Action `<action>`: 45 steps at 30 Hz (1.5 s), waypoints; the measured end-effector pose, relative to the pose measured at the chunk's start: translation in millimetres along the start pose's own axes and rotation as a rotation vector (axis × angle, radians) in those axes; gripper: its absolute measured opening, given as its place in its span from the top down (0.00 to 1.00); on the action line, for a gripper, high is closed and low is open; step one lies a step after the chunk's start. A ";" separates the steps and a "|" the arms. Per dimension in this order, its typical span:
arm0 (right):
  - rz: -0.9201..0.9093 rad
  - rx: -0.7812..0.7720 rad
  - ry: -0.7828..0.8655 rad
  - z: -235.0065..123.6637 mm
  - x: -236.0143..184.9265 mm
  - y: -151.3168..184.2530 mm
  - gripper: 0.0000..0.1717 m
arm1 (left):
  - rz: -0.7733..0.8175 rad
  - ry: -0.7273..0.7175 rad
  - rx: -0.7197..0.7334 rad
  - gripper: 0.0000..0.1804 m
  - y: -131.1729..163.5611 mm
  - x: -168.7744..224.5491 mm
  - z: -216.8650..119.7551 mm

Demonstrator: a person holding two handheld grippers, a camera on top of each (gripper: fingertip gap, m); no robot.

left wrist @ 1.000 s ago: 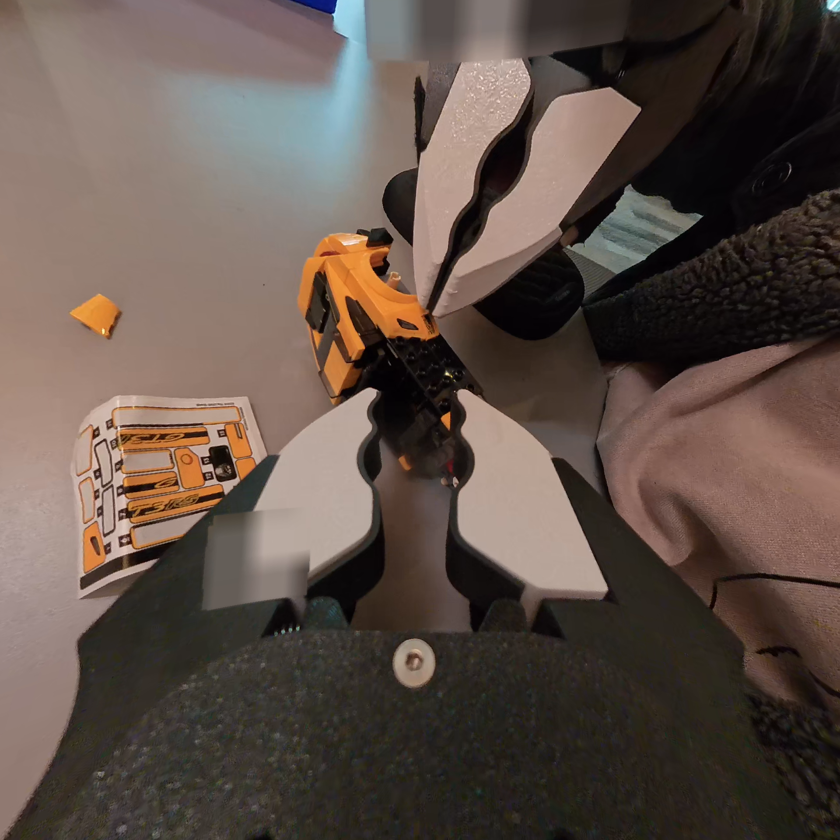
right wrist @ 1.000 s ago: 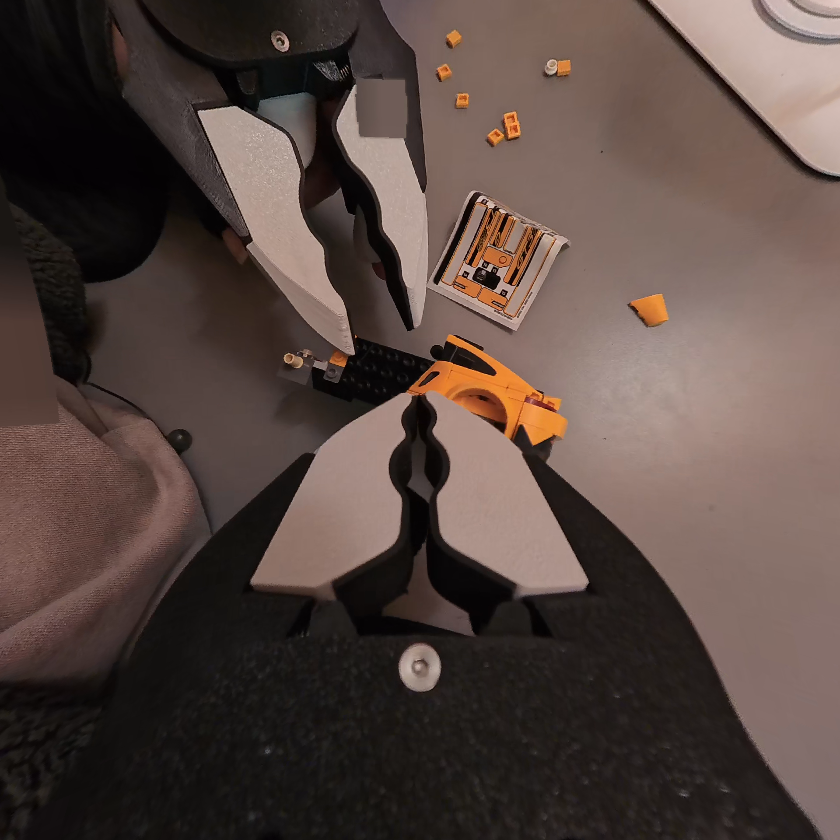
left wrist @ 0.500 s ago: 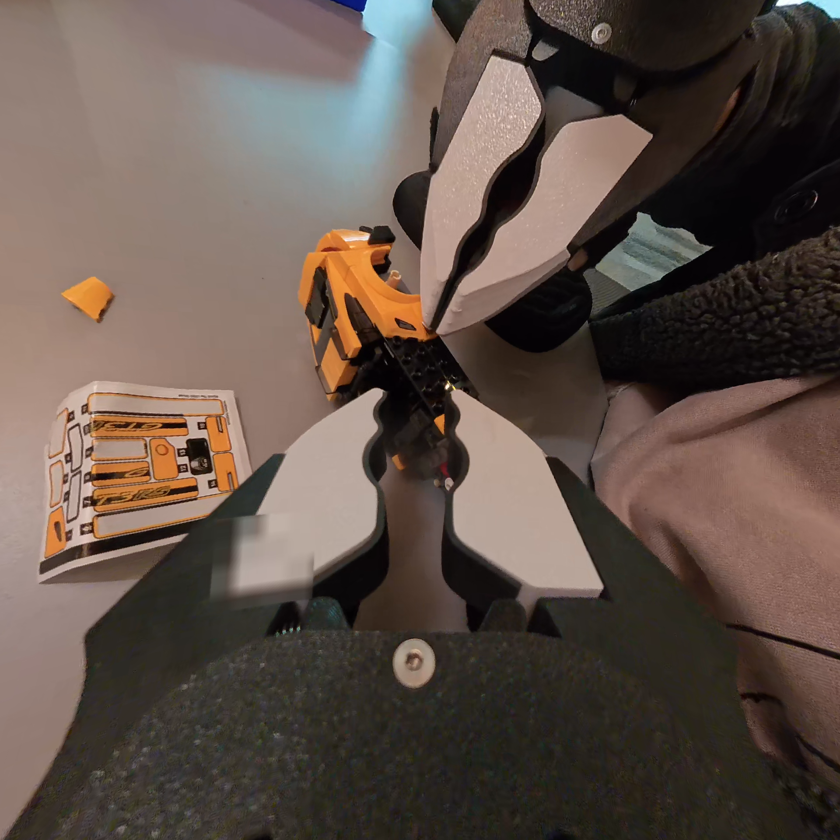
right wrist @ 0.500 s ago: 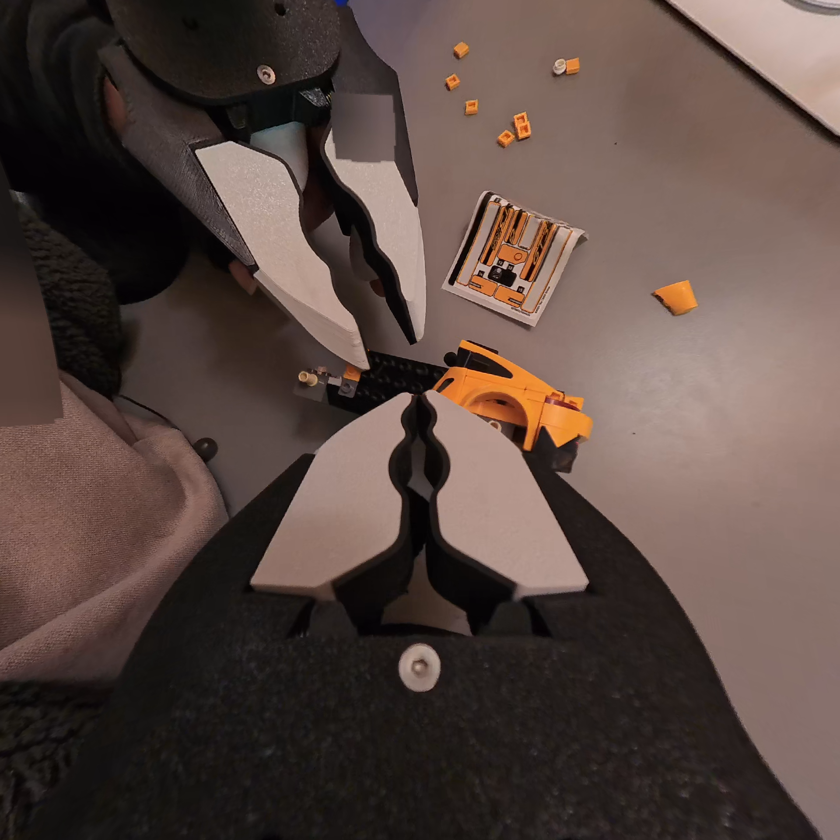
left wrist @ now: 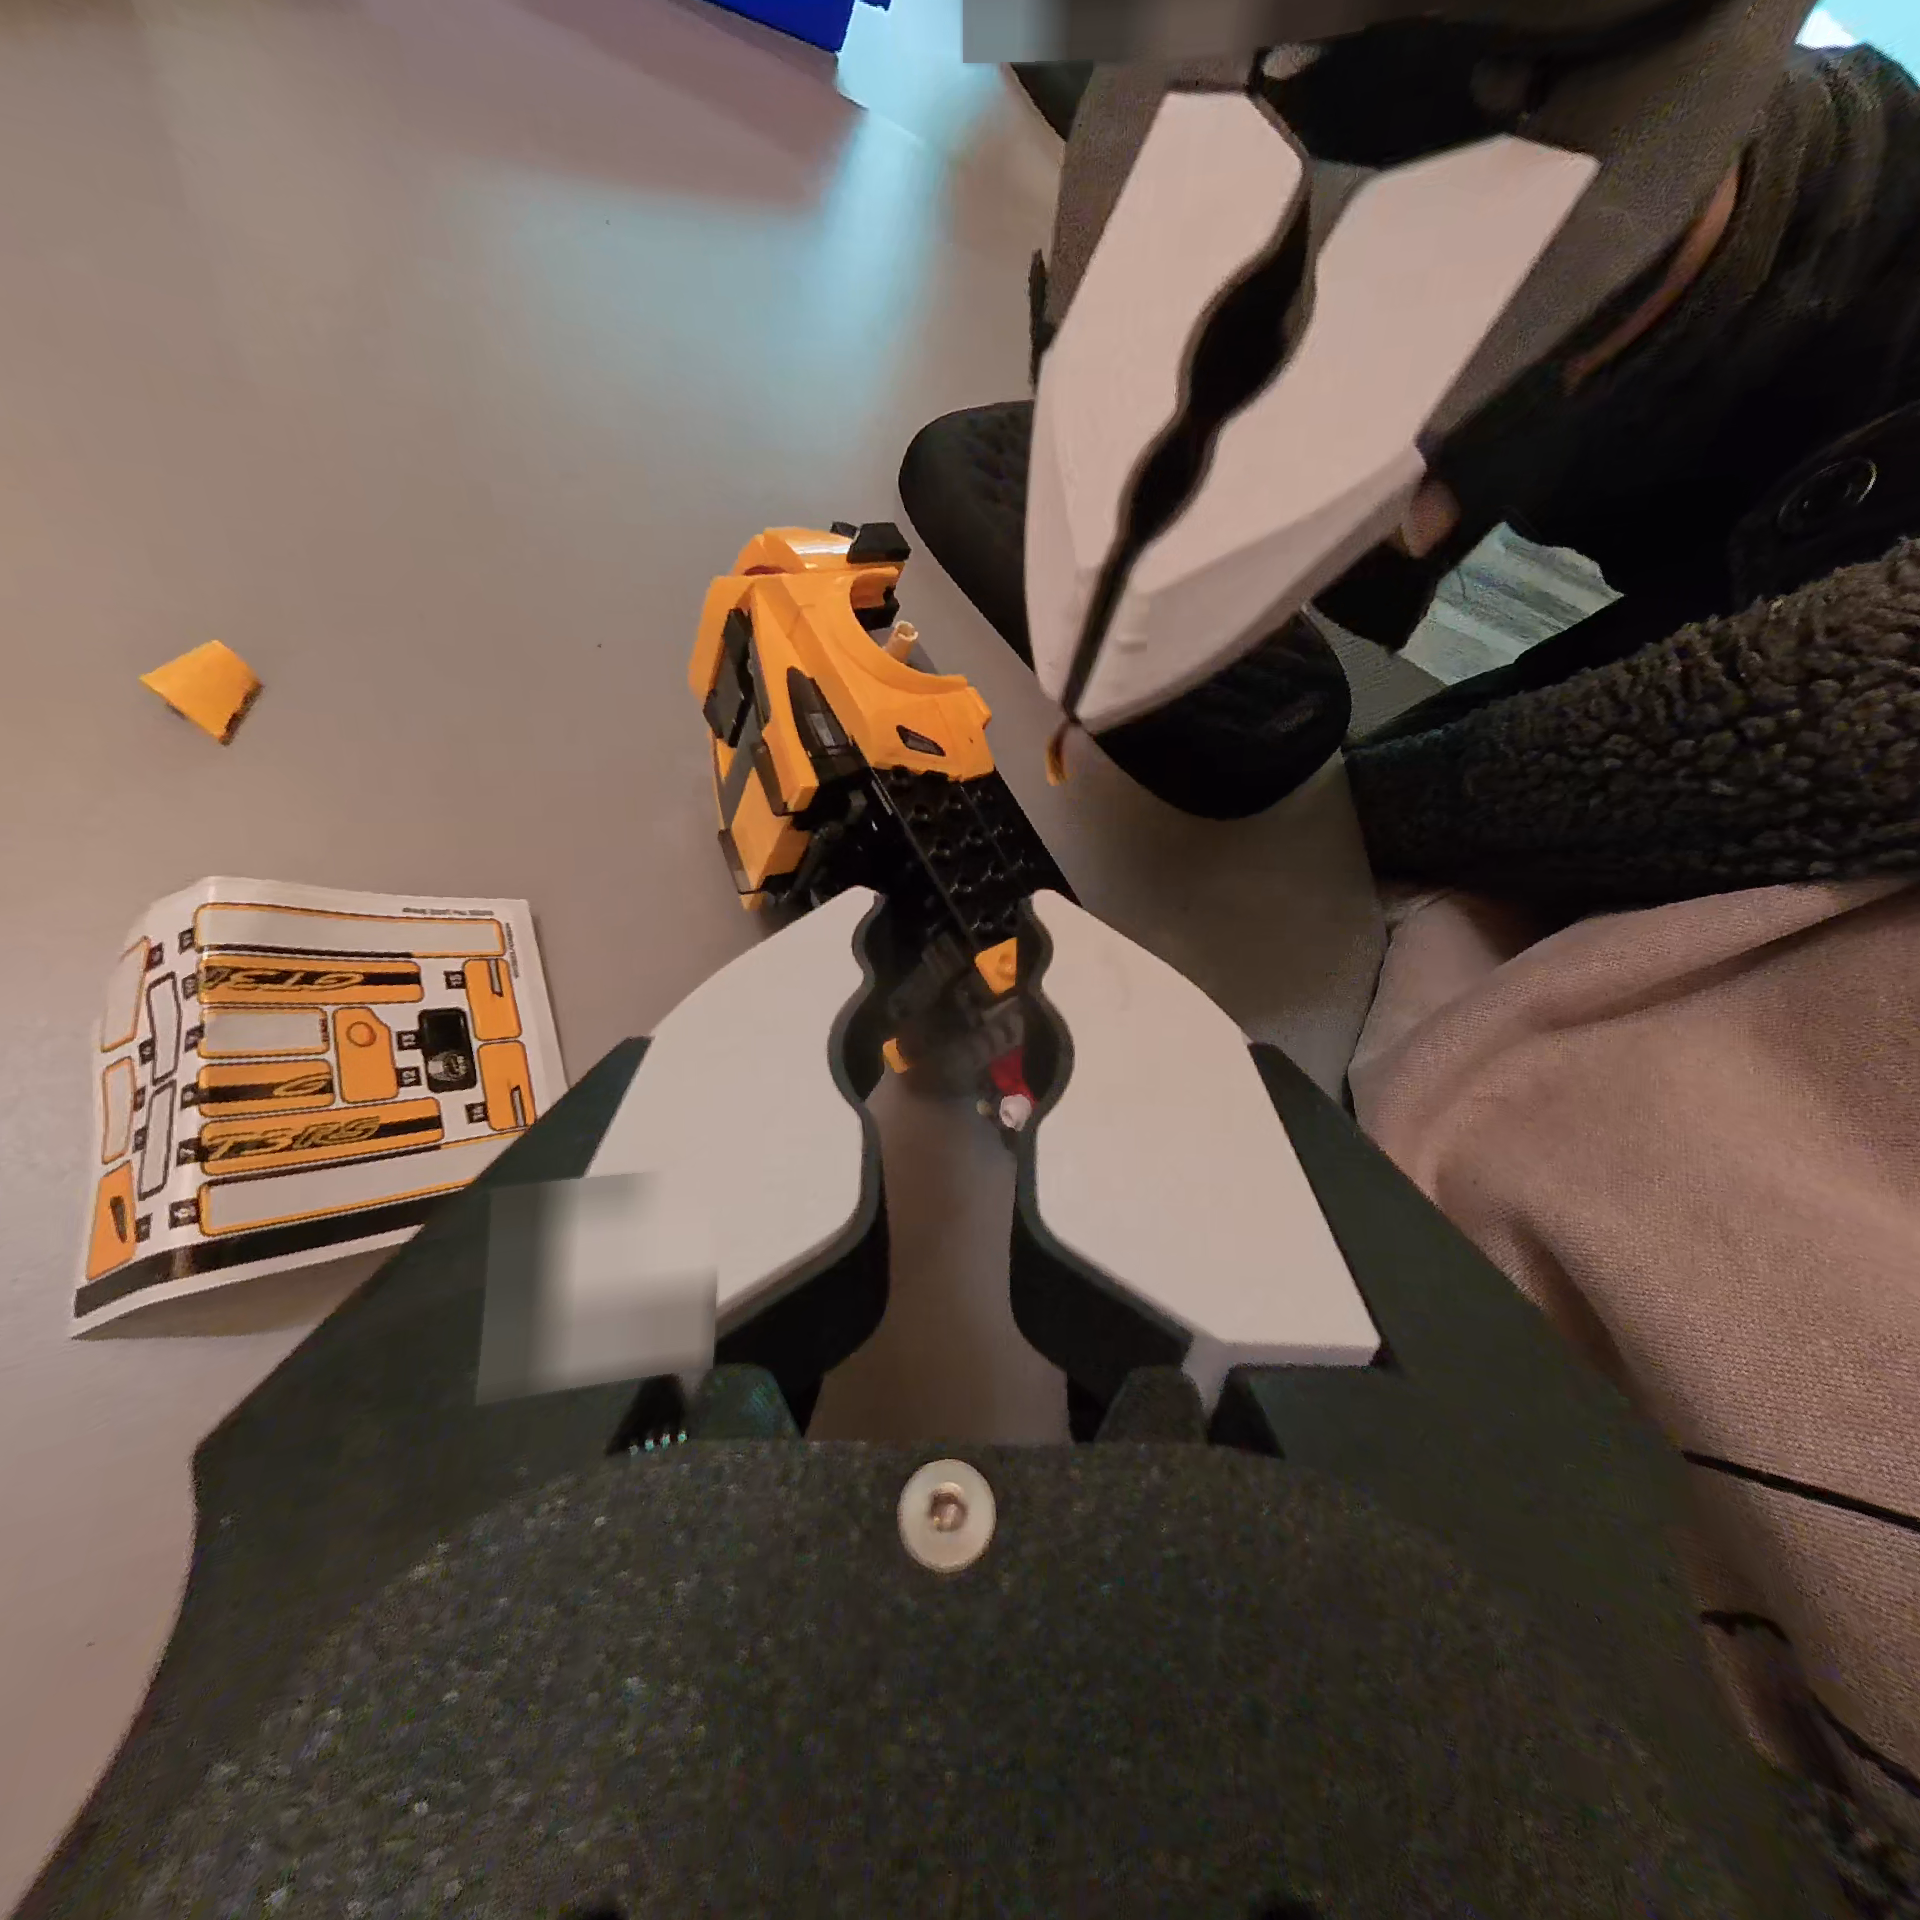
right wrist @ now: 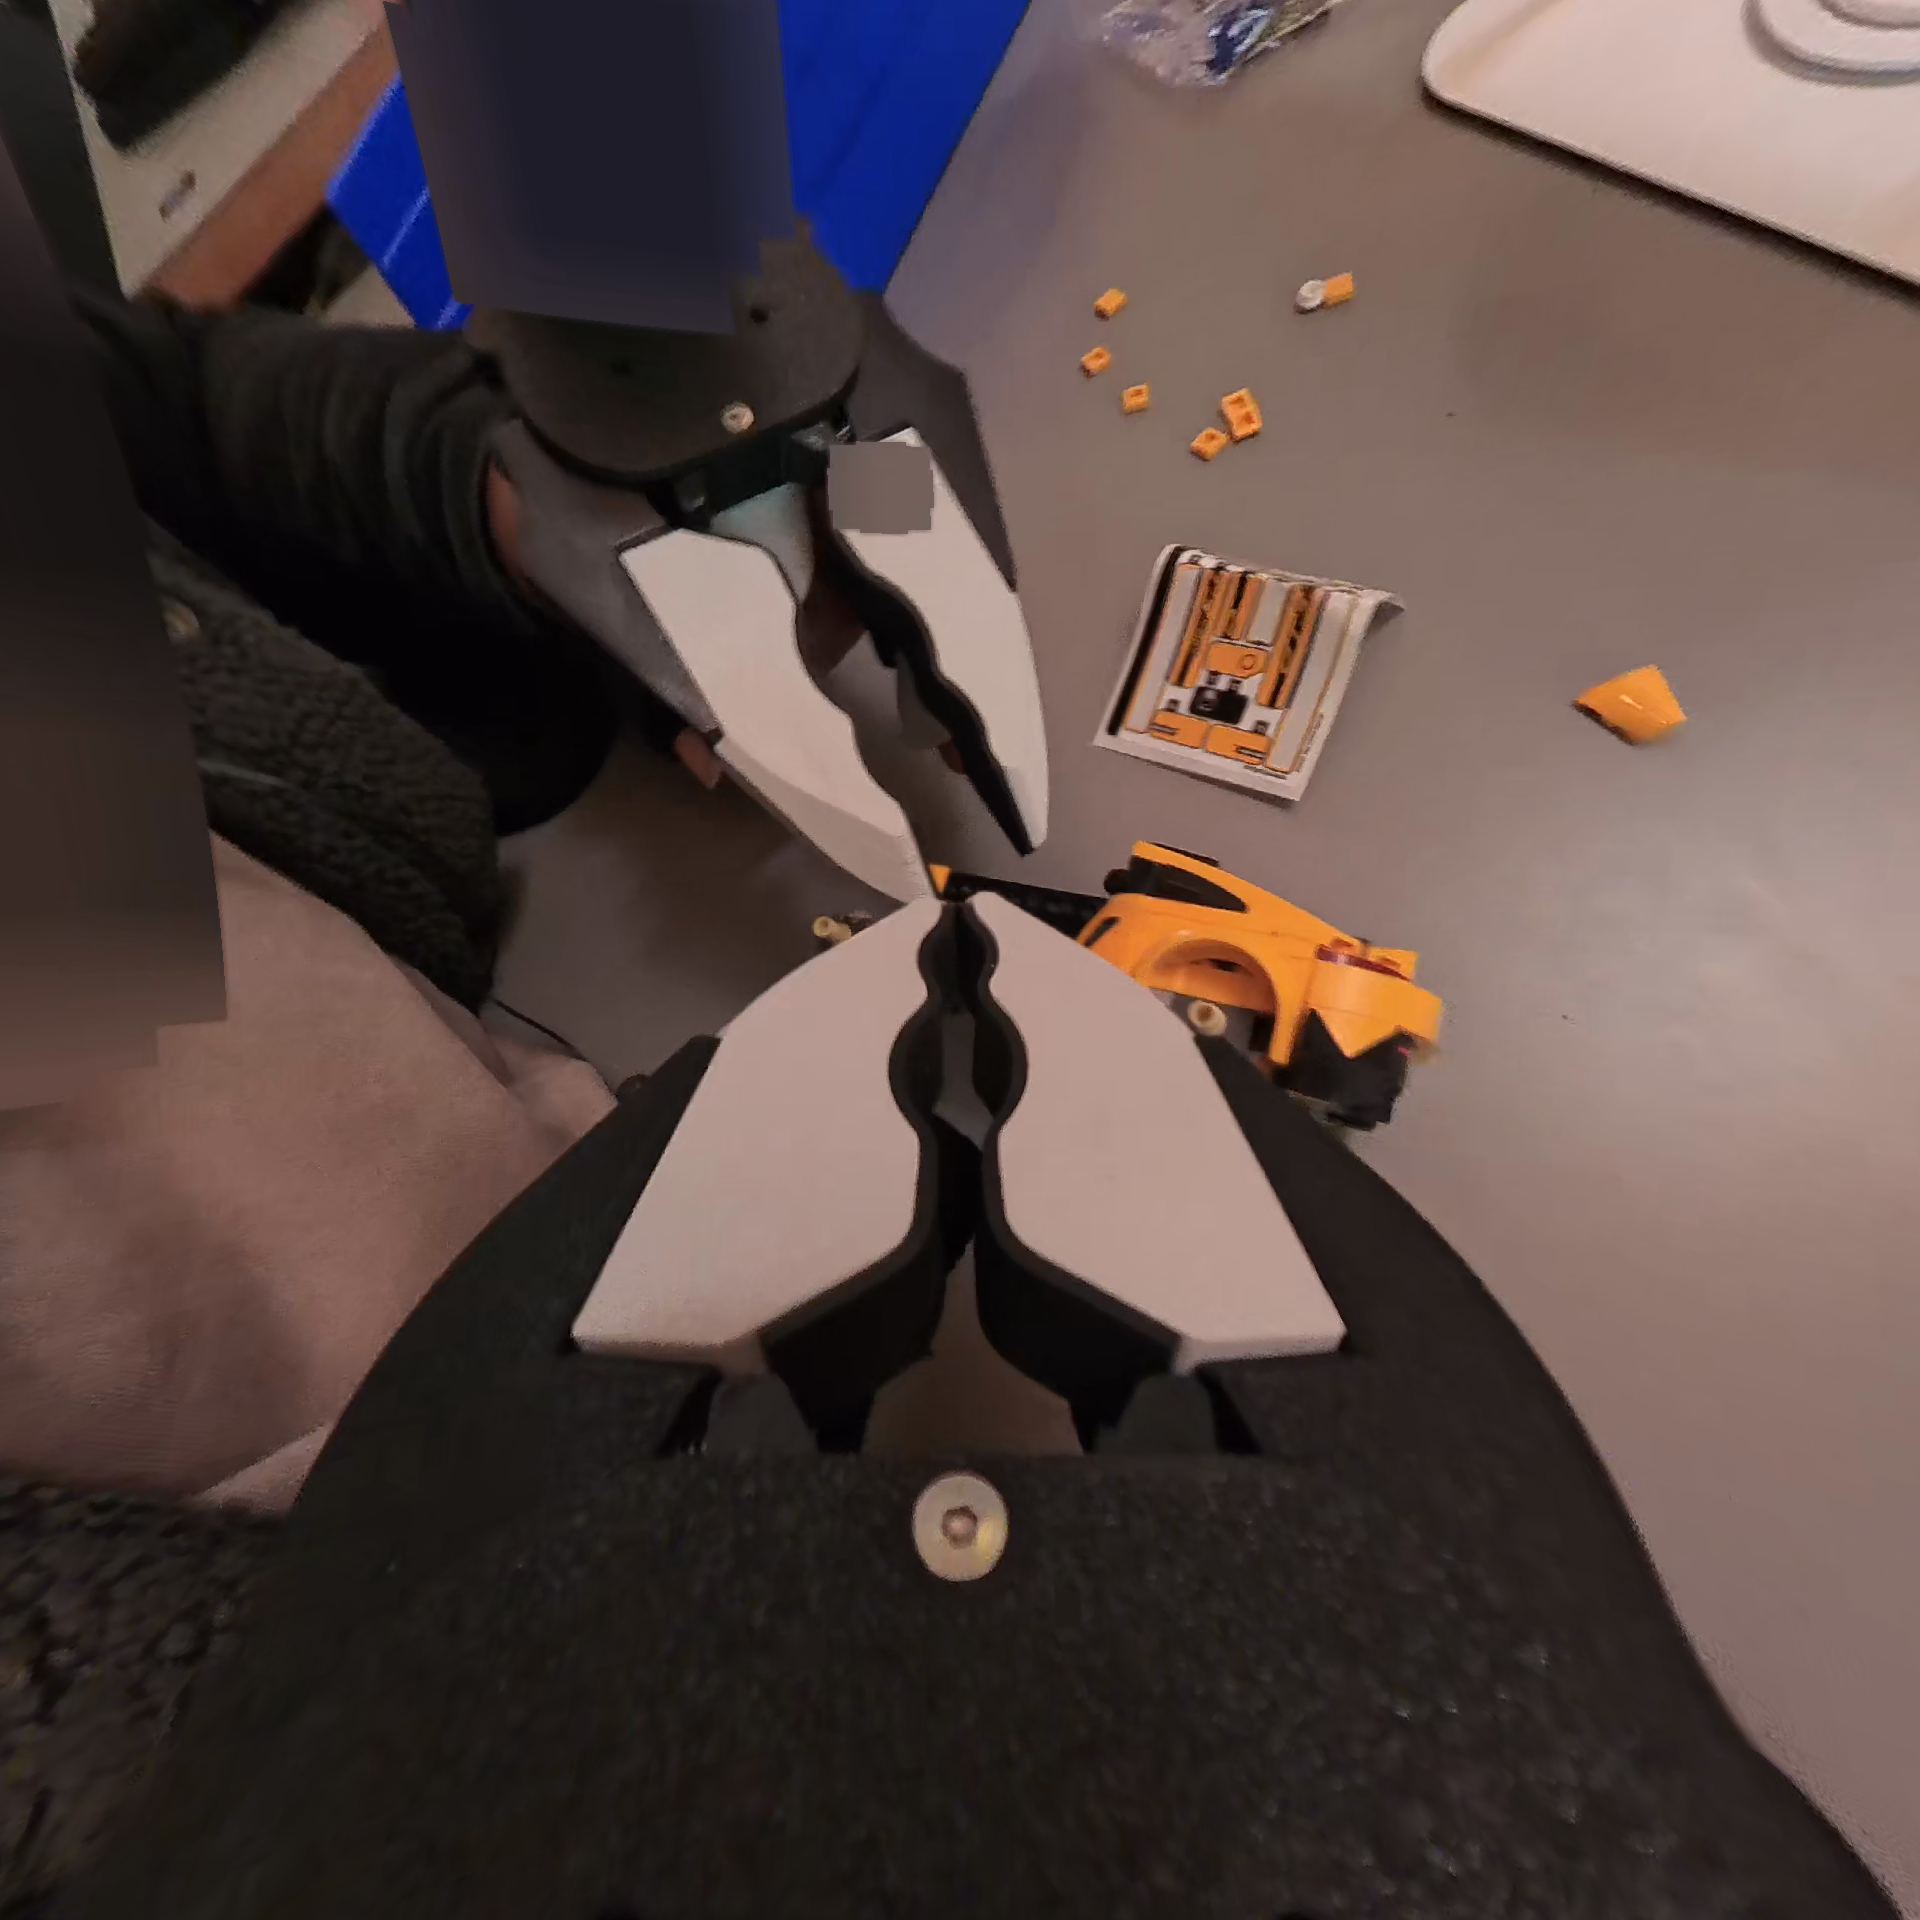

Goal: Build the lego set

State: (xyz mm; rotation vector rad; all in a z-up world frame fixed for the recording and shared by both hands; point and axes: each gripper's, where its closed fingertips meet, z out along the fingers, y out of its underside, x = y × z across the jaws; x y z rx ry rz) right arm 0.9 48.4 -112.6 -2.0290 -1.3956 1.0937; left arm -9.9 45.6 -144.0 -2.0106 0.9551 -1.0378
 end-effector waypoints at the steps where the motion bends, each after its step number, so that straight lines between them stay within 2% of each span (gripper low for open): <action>1: 0.033 0.013 0.002 -1.9 3.9 -0.8 1.00 | 0.001 0.001 0.000 0.88 0.1 0.0 0.1; 4: 0.119 0.000 -0.007 -2.6 12.0 3.2 1.00 | 0.001 0.003 -0.006 0.87 1.3 -0.1 0.9; 11: 0.180 -0.036 -0.020 2.4 20.4 10.0 1.00 | 0.000 0.009 -0.007 0.87 1.8 -0.2 1.2; 45: 0.136 -0.088 0.026 2.5 23.5 15.0 1.00 | -0.003 0.016 -0.006 0.87 2.3 -0.6 1.7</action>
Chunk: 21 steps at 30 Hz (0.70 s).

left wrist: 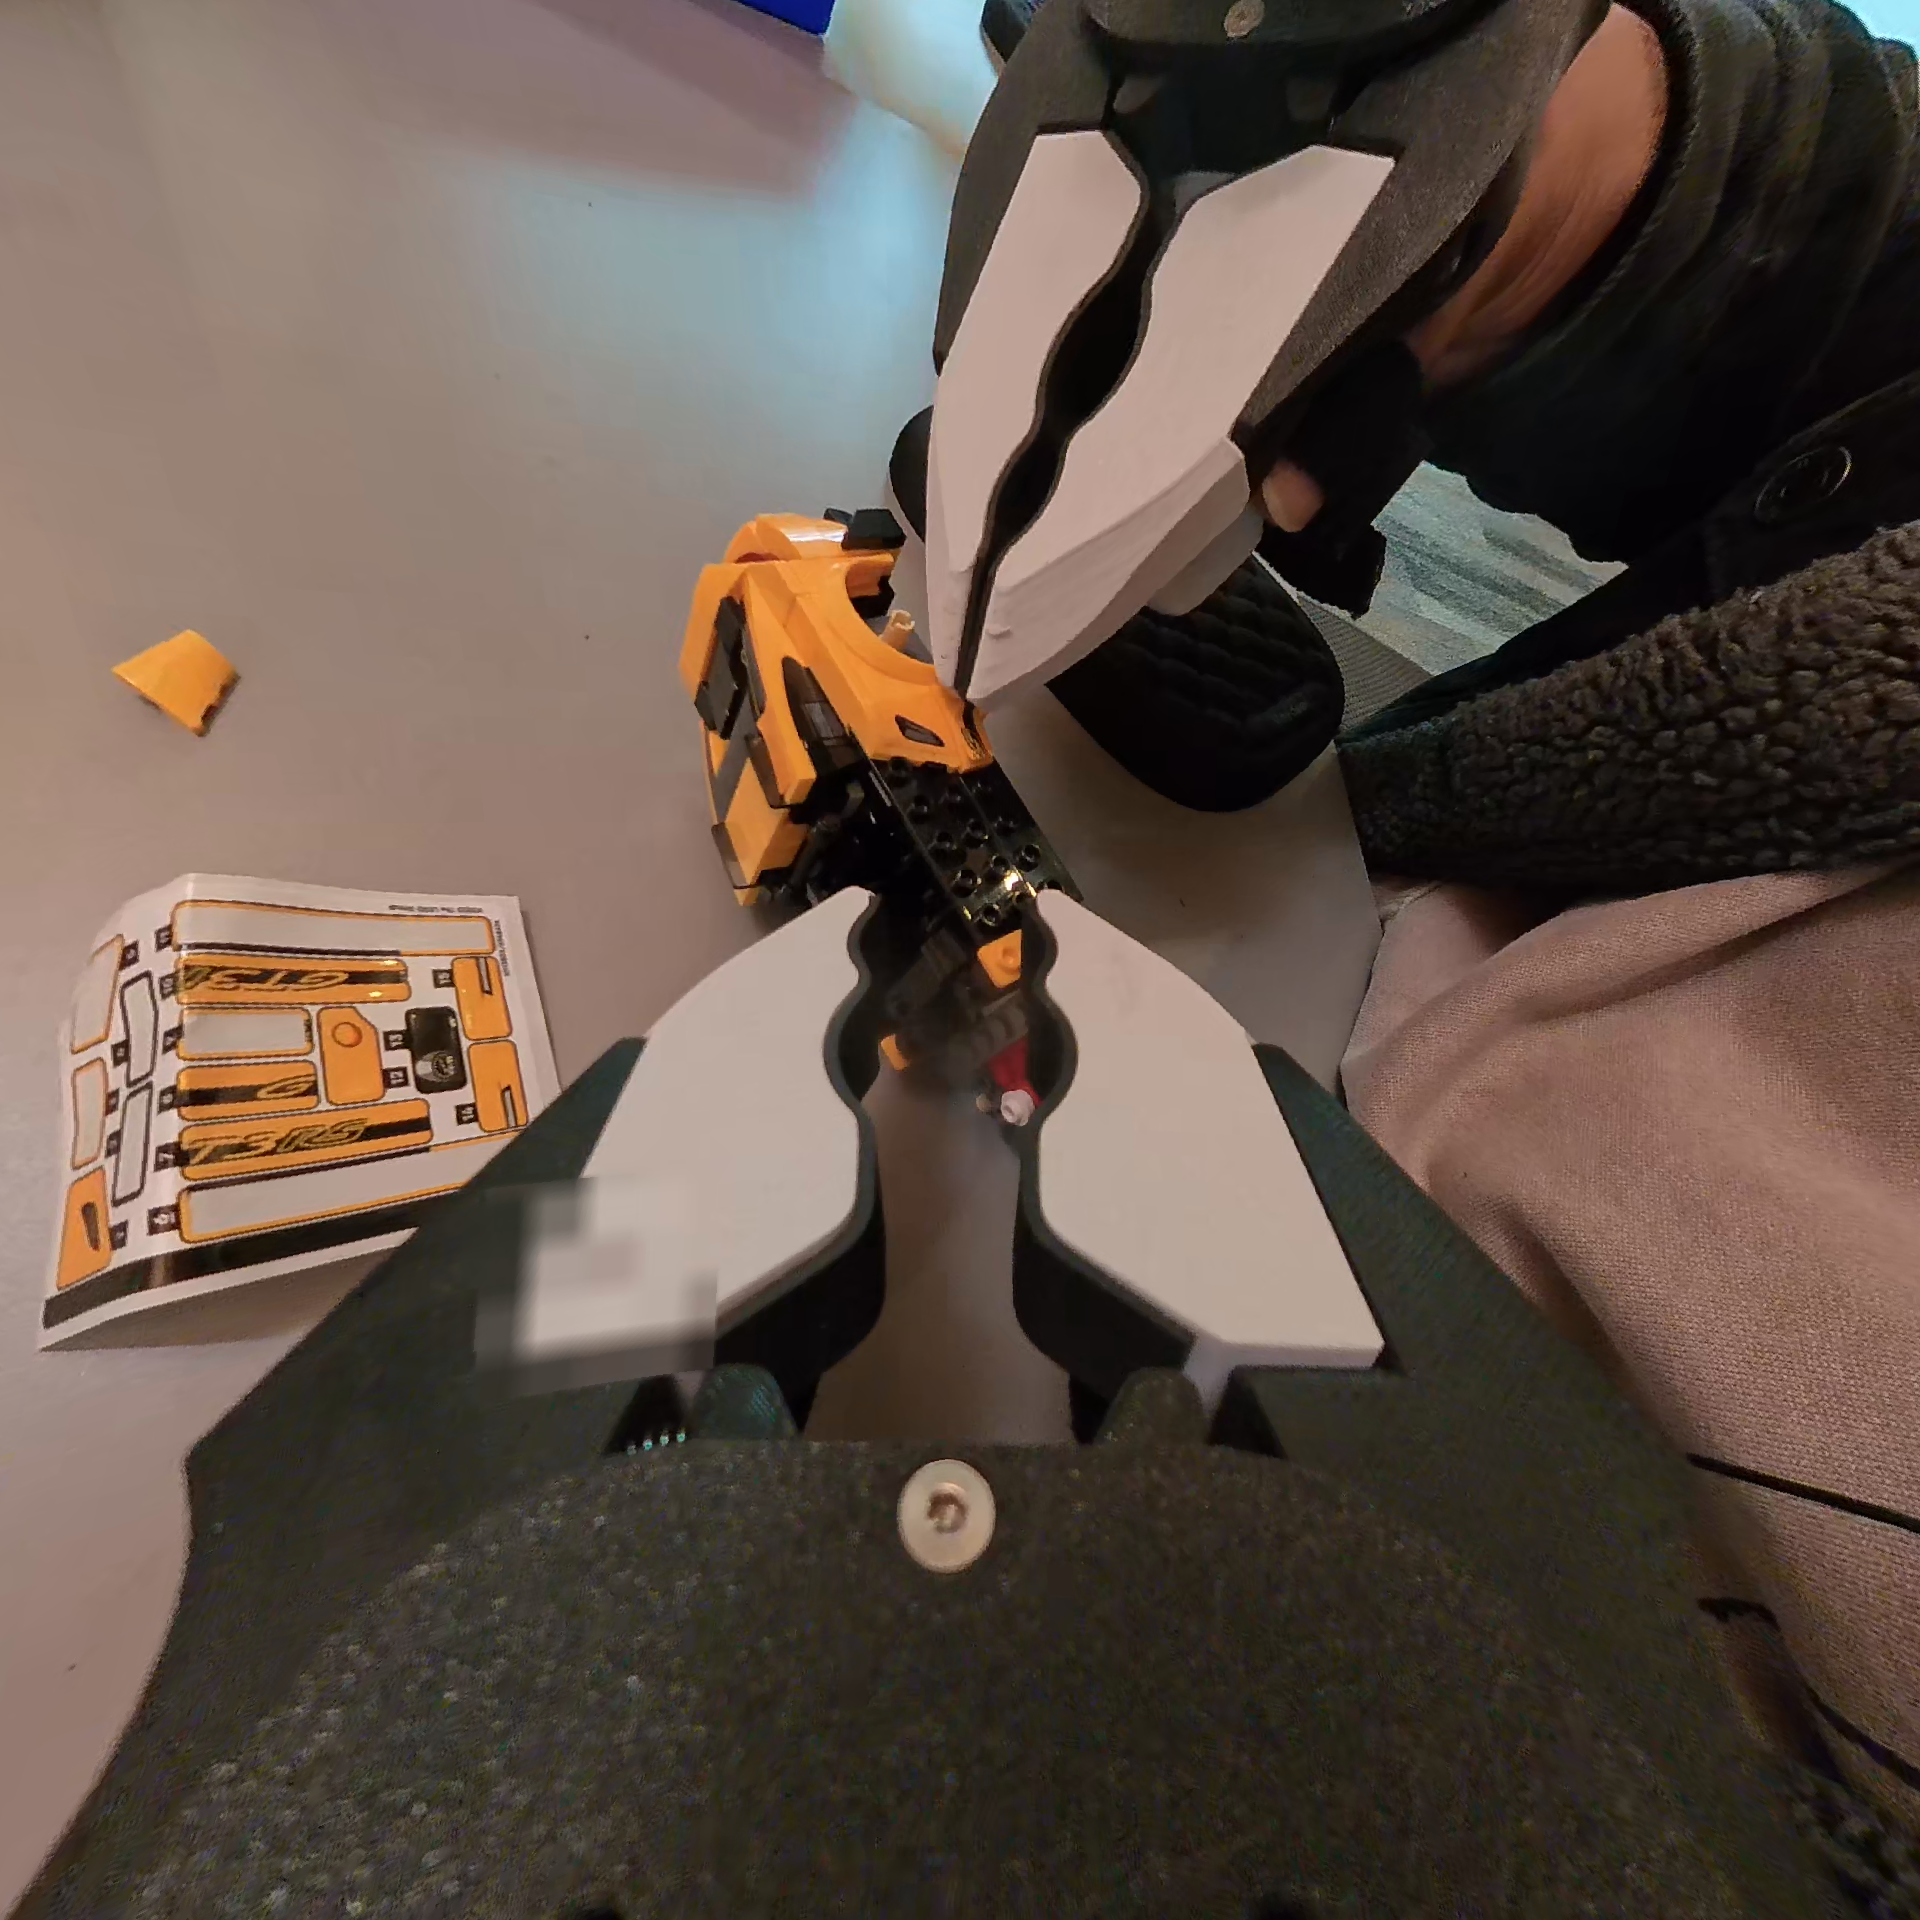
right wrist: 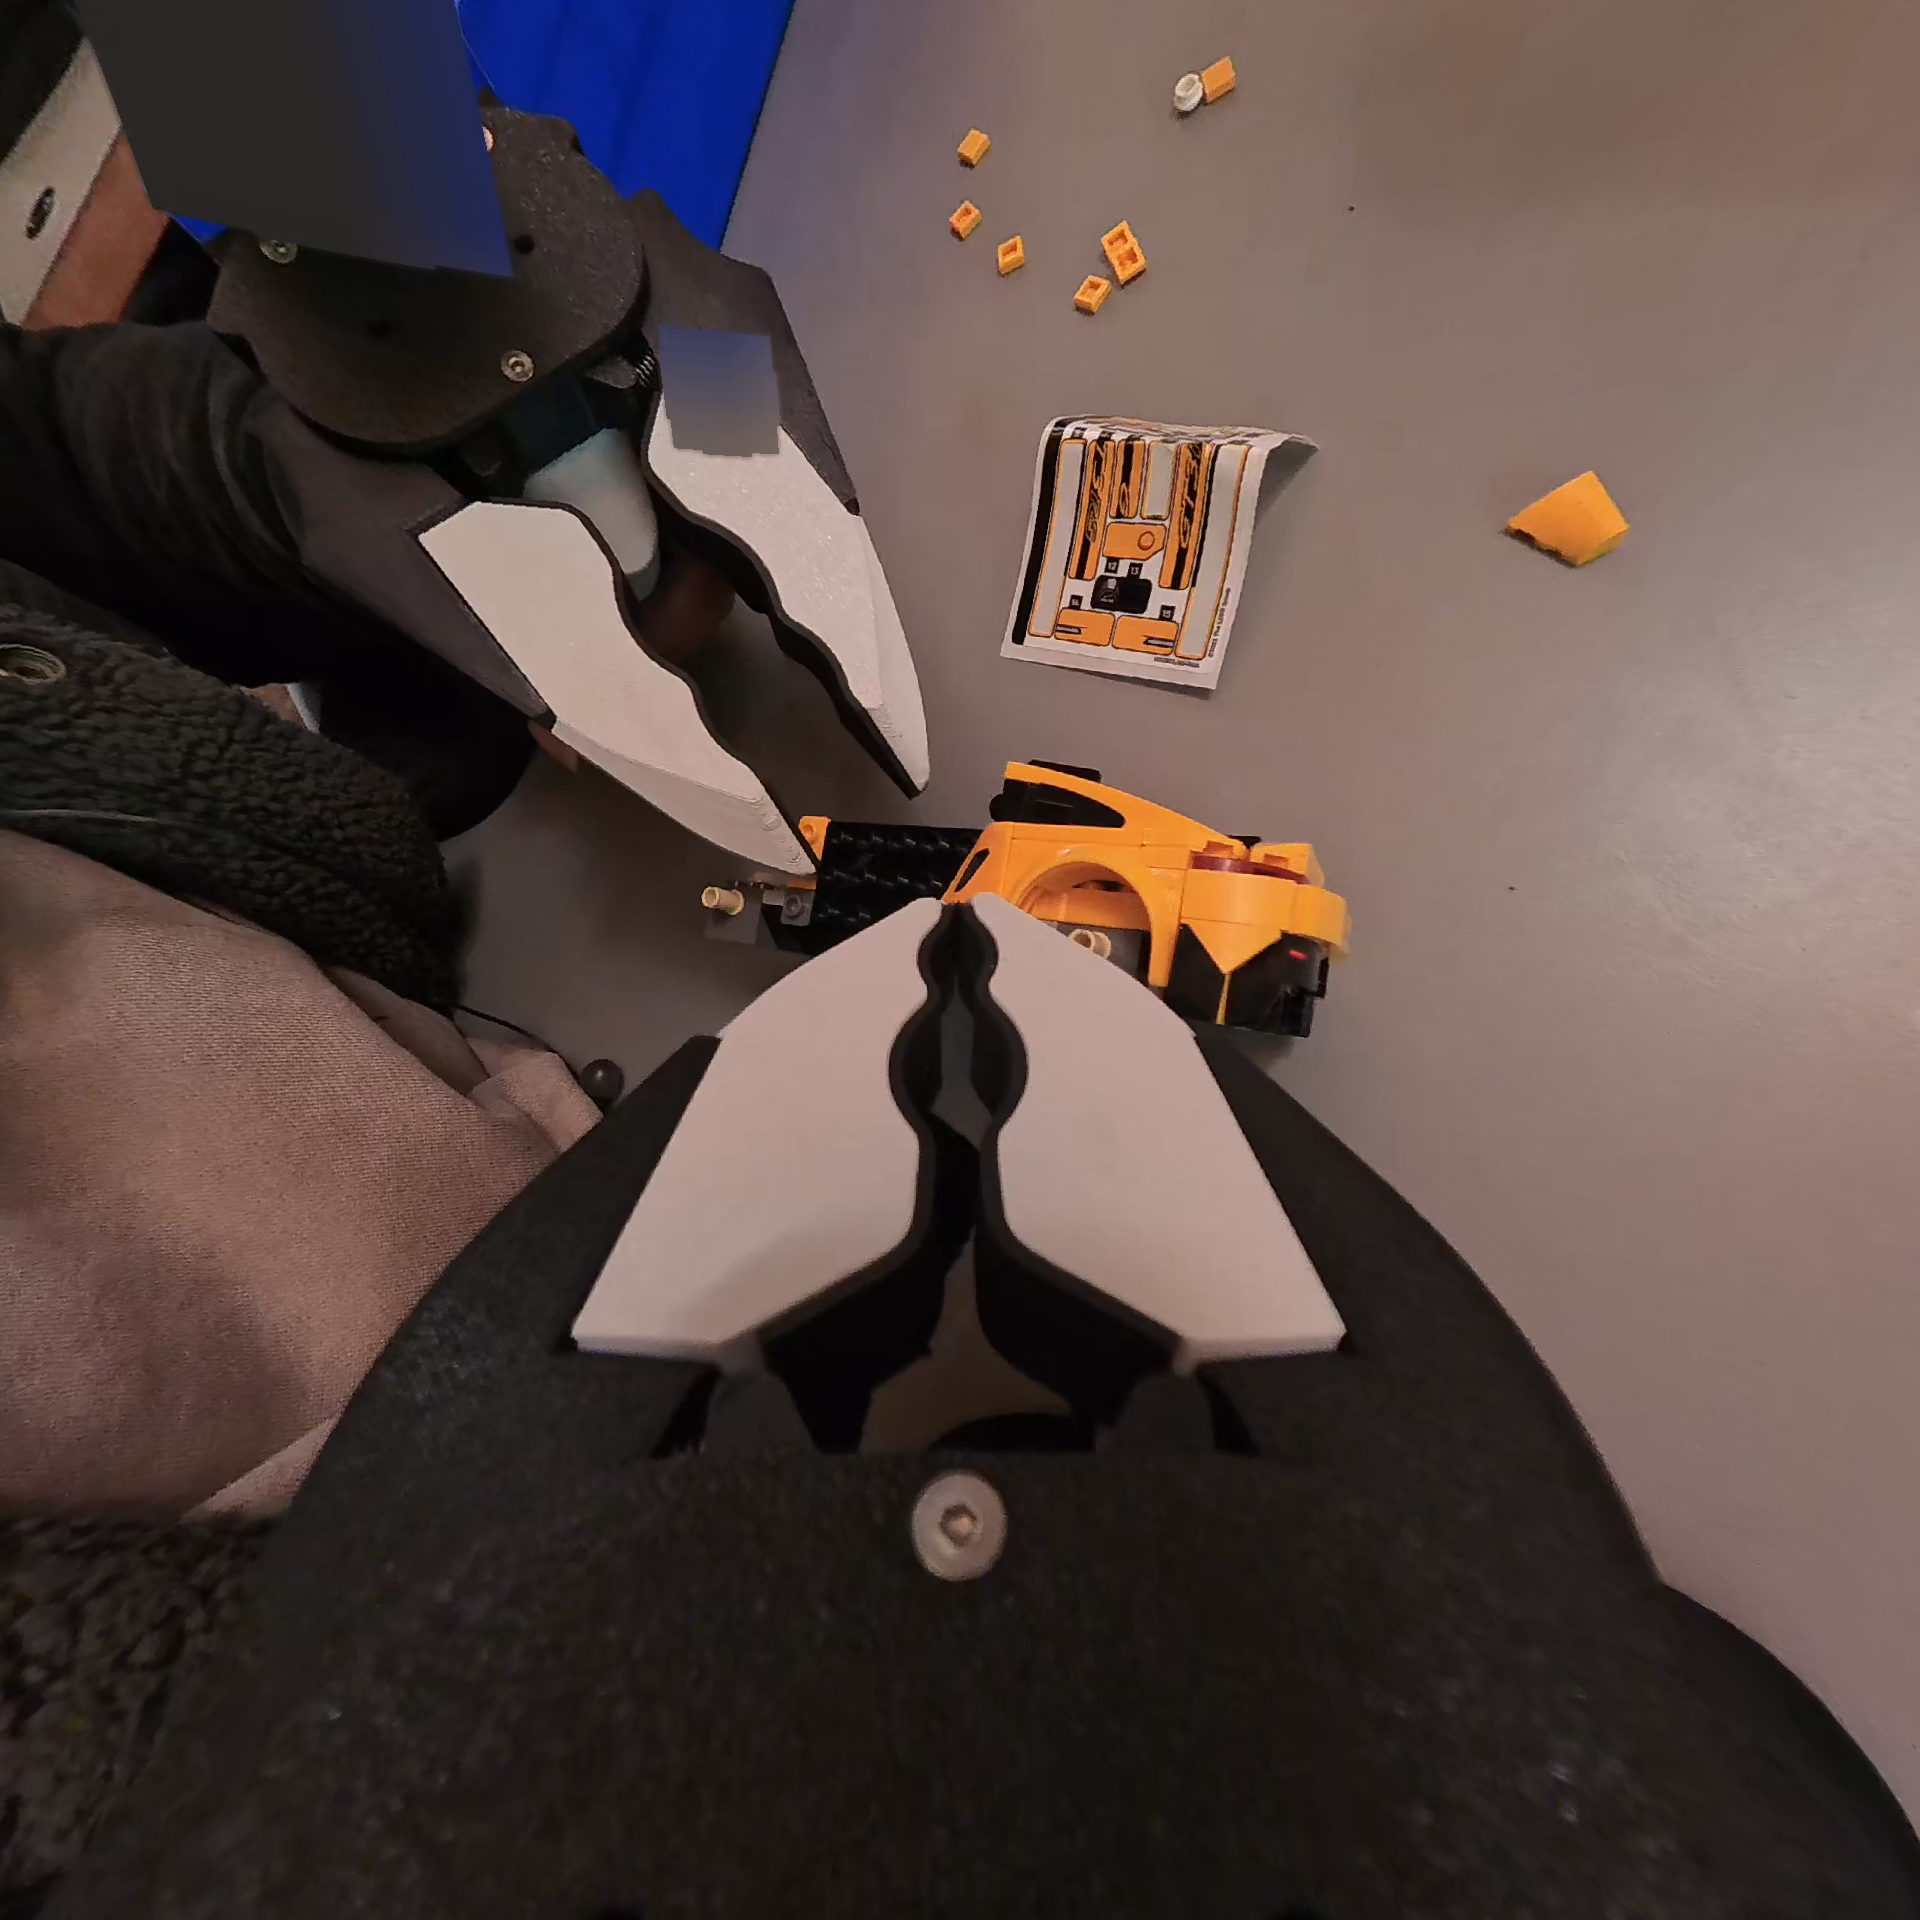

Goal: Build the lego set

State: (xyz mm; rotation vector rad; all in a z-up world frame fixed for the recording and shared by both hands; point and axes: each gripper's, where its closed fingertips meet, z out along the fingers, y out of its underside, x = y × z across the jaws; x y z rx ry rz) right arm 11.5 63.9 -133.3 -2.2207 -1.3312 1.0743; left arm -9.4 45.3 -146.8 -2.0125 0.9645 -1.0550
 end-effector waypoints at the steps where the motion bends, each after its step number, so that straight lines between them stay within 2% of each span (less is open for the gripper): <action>1: -0.002 -0.001 0.002 0.0 0.0 0.0 1.00 | 0.000 0.000 0.000 0.87 0.0 0.0 0.0; 13: -0.072 -0.034 0.074 0.3 1.3 0.6 1.00 | 0.000 0.001 -0.001 0.87 -0.1 0.3 -0.1; 21: -0.228 -0.073 0.181 0.3 3.3 1.2 1.00 | 0.000 0.001 0.000 0.87 0.1 0.6 -0.3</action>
